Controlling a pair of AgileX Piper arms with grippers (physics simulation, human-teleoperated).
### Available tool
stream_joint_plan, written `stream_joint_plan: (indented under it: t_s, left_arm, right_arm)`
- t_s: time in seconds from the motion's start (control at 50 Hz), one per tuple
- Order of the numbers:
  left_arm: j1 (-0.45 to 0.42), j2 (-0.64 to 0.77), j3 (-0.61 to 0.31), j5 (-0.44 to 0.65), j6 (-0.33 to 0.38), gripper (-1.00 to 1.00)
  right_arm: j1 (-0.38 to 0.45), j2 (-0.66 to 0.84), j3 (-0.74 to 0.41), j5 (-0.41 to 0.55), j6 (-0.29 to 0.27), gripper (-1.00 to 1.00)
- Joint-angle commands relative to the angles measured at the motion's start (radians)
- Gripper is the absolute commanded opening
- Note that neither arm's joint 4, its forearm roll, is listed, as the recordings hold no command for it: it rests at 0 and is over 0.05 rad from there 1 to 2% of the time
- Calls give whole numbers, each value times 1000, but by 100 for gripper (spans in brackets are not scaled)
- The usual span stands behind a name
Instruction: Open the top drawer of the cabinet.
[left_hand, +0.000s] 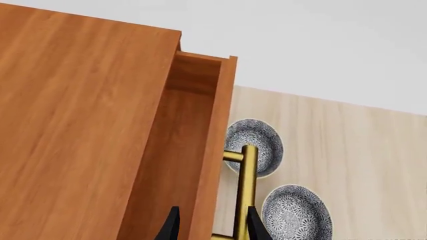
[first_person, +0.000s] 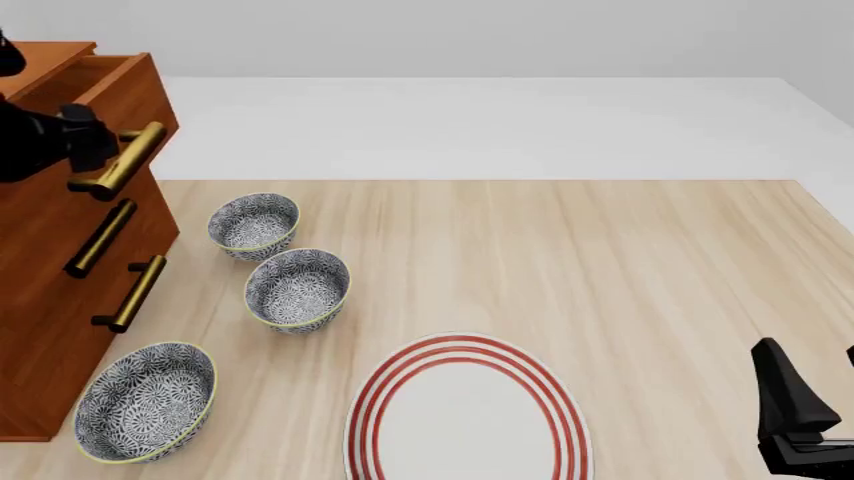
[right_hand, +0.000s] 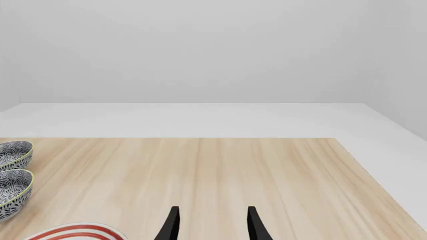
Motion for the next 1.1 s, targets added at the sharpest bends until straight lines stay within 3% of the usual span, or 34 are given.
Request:
stream_joint_plan:
  t_s: [0.02, 0.26, 1.1]
  left_arm:
    - [-17, 82, 25, 12, 8, 100]
    - [-33, 126, 10, 35, 45, 100]
    - [-162, 138, -13, 83, -11, 100]
  right_arm:
    - [0, 0, 0, 0, 0, 100]
    - [0, 0, 0, 0, 0, 100]
    - [0, 0, 0, 0, 0, 100]
